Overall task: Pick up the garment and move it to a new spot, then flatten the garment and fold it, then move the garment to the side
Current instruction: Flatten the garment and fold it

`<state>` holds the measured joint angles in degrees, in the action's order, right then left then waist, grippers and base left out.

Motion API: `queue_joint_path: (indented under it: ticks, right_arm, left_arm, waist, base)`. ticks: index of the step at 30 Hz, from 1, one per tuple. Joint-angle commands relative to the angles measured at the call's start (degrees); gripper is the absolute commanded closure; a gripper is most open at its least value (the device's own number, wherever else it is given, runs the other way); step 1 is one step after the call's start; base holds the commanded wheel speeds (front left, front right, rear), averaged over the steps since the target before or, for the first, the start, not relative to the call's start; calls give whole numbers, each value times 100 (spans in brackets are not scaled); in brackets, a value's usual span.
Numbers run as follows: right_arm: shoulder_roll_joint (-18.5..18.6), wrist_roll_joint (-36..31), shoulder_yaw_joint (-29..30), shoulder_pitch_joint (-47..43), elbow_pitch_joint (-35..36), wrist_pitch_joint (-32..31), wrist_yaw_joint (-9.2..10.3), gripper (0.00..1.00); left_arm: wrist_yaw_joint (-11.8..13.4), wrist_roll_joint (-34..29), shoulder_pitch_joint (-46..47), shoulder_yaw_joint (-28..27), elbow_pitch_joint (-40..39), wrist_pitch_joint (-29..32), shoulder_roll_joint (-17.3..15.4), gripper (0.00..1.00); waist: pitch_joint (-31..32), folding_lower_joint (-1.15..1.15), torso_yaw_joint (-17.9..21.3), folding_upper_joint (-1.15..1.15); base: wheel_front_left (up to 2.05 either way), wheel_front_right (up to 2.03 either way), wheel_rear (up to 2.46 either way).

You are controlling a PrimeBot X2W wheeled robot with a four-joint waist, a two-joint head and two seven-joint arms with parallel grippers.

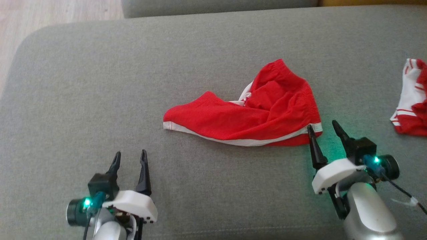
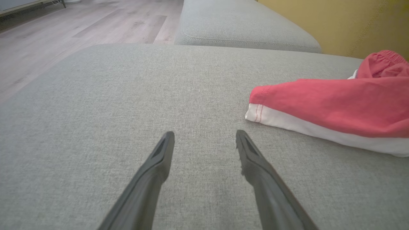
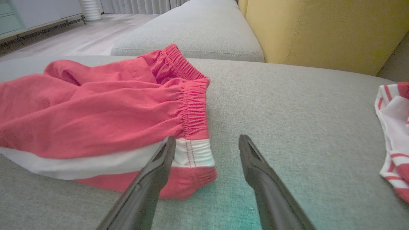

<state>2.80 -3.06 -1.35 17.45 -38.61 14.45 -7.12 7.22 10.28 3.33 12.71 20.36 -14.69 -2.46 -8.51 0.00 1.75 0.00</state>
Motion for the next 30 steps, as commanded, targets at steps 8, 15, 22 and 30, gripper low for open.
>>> queue_joint_path:
  ticks: [8, 15, 22, 30]
  right_arm:
    - [8, -127, -119, 325, -133, 55, -36, 0]
    - [8, -62, -175, 362, -131, 55, -36, 0]
    - [8, -117, -53, 375, -99, 55, -36, 2]
    - [8, -186, -248, 480, -225, 55, -36, 37]
  left_arm:
    - [-19, 39, 263, -123, -191, -30, -42, 0]
    - [-48, 55, 298, -129, -179, -30, -42, 0]
    - [-65, 77, 297, -65, -169, -30, -42, 0]
    - [-87, 103, 321, -36, -160, -30, -42, 0]
  waist:
    - [-131, 0, -78, 0]
    - [-145, 0, -49, 0]
    - [-153, 0, -45, 0]
    - [-191, 0, -75, 0]
  base:
    - [0, 0, 0]
    - [0, 0, 0]
    - [0, 0, 0]
    - [0, 0, 0]
